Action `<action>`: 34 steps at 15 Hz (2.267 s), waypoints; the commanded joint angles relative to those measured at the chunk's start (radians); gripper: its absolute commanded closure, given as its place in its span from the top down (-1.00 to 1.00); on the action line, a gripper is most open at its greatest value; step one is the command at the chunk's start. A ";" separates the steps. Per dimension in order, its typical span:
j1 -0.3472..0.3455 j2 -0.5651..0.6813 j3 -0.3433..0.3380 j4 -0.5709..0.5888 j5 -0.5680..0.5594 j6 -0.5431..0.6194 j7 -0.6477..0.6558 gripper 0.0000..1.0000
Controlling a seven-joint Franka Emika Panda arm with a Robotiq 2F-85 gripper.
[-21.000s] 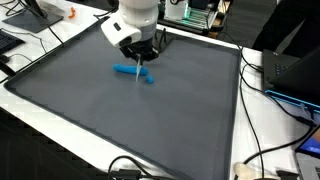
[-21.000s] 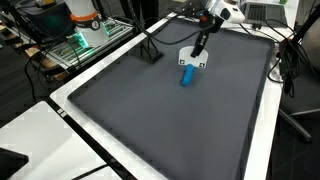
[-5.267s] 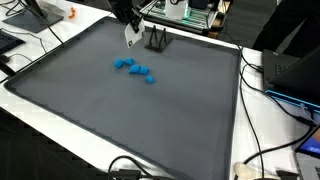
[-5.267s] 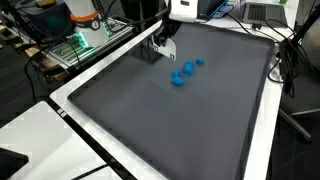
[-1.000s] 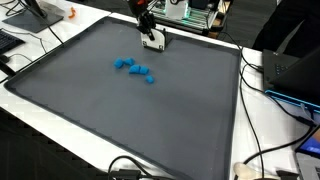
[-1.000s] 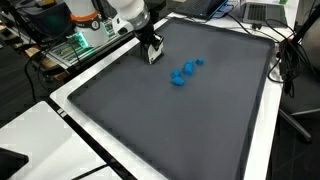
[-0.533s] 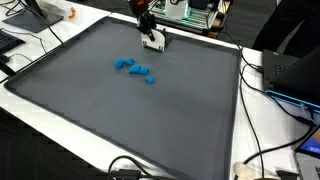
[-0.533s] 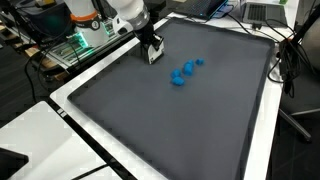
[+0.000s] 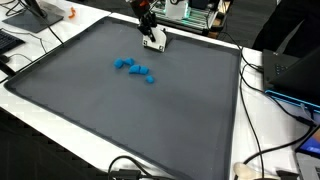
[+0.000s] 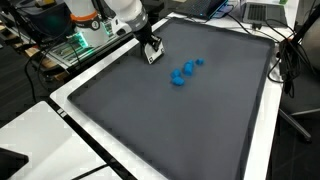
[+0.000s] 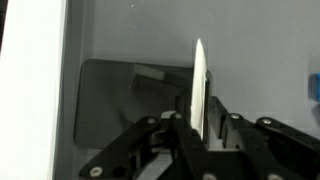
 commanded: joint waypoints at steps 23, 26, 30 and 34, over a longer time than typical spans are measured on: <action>-0.028 -0.217 0.018 -0.019 -0.301 -0.015 0.122 1.00; -0.023 -0.224 0.034 0.034 -0.456 -0.039 0.091 1.00; -0.017 -0.209 0.063 0.134 -0.635 -0.105 0.060 1.00; -0.001 -0.172 0.080 0.249 -0.733 -0.190 -0.041 1.00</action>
